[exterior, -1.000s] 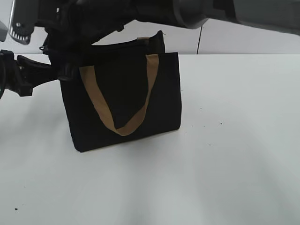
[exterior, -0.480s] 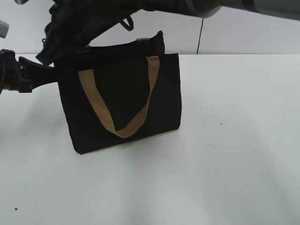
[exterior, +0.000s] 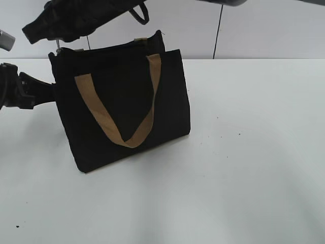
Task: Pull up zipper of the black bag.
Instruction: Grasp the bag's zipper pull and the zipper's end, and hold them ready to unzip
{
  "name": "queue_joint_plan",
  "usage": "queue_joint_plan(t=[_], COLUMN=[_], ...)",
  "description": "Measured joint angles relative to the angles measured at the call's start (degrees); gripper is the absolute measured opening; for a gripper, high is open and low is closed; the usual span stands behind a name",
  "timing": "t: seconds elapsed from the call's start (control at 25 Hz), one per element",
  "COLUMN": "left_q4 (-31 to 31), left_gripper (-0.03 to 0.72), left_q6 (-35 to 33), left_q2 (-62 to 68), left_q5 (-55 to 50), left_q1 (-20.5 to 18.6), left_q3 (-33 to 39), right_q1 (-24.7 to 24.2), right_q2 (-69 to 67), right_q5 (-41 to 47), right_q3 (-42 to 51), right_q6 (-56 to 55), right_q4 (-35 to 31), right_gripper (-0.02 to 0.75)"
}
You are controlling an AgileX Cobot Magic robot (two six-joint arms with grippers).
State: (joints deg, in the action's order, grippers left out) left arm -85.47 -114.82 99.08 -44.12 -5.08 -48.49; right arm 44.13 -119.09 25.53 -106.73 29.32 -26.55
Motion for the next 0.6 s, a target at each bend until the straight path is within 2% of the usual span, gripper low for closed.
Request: queue_joint_plan(t=[0.16,0.44,0.6], left_q4=[0.4,2.4,4.7], left_gripper=[0.011,0.011,0.011], left_q6=[0.6,0.9,4.6], left_q2=[-0.4,-2.9,-4.0], left_q5=[0.0,0.4,0.2], left_q1=[0.0,0.1,0.3], left_q3=[0.0,0.0,0.0], right_q1=[-1.4,-7.8,-9.5], right_q2=[0.1,1.7,2.1], right_q5=[1.0,10.7,13.7], right_q3=[0.0,-0.3,-0.6], right_q6=[-0.9,-3.2,-3.8], right_q4=[-0.1,3.7,4.1], right_gripper=[-0.01,-0.01,-0.01])
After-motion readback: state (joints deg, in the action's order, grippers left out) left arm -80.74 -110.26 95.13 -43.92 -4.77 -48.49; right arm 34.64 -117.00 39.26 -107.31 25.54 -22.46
